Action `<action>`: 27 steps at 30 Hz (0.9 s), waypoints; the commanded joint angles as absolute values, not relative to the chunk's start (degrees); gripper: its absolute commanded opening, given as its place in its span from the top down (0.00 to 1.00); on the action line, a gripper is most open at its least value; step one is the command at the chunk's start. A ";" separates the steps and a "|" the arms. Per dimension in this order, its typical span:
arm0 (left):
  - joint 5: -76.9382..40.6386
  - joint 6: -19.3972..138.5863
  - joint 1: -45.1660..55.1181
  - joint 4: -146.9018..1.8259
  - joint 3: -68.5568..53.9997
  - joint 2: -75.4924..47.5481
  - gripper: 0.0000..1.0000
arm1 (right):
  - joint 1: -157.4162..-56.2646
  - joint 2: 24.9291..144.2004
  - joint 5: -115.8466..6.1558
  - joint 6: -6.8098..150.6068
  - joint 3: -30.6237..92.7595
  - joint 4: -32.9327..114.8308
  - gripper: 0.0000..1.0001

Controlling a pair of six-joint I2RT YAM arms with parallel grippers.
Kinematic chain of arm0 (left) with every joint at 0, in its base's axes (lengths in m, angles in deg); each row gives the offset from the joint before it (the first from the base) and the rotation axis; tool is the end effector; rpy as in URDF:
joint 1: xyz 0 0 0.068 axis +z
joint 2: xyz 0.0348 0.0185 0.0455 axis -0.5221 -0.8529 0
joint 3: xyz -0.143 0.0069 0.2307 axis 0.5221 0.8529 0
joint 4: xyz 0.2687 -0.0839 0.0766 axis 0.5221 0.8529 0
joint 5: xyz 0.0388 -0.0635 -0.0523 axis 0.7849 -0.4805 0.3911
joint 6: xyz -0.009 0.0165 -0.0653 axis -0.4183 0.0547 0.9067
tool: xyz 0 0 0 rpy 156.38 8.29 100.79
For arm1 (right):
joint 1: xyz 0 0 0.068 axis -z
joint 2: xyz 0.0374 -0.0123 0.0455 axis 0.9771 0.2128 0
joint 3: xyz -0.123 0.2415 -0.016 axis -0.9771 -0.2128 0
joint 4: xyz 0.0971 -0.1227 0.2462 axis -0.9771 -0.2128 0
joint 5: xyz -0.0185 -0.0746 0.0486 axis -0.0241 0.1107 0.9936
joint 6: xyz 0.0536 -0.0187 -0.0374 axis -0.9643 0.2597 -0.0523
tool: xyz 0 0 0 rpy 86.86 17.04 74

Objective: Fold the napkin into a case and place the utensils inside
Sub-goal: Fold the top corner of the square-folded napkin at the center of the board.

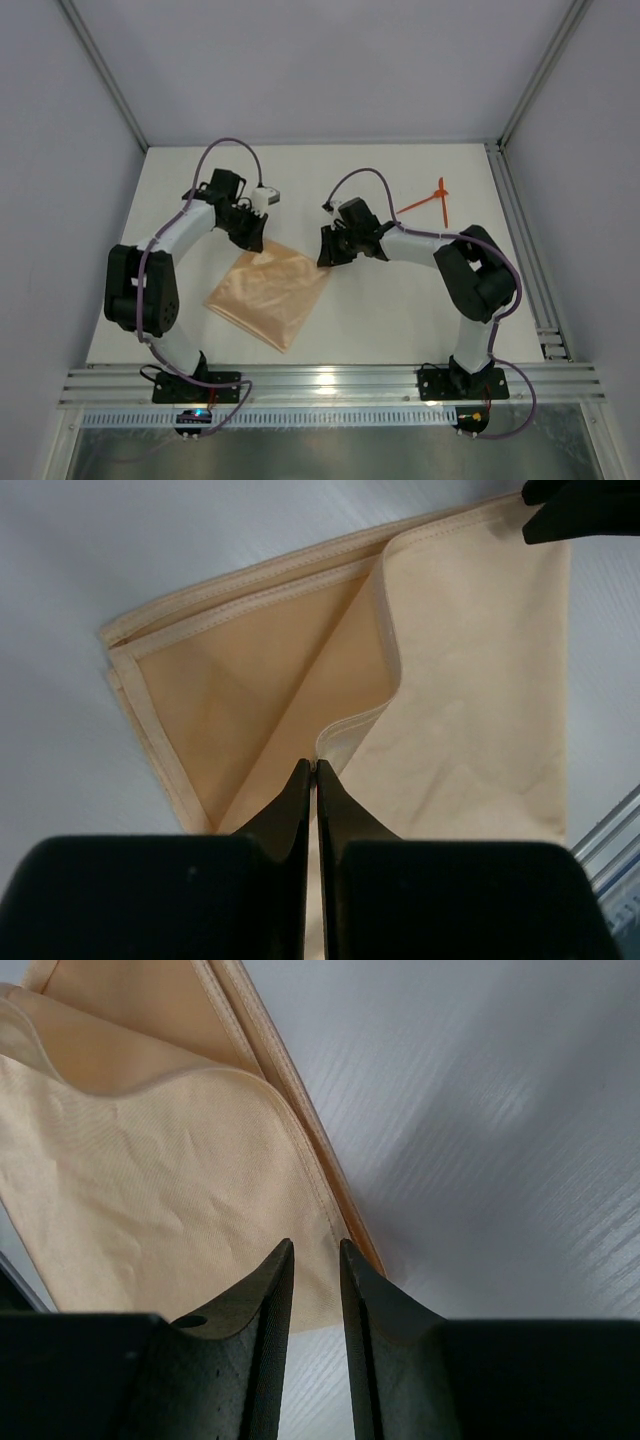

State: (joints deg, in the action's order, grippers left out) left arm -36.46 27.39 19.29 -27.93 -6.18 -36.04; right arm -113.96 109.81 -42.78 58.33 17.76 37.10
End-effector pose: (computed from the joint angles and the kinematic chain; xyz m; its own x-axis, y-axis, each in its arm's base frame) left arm 0.3597 -0.1026 0.1898 -0.7316 0.4803 -0.4839 0.6452 0.7170 -0.2638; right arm 0.3262 0.2619 0.1224 -0.8224 -0.1964 -0.5340 -0.4807 0.7418 0.4676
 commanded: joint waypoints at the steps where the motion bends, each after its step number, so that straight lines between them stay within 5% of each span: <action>1: -40.56 25.08 18.03 -26.05 -3.76 -33.76 1.00 | -113.84 105.62 -42.53 56.92 16.96 39.61 0.71; 27: -44.16 19.98 0.19 -19.28 10.75 -21.63 1.00 | -113.75 100.34 -45.08 51.38 11.16 41.19 0.71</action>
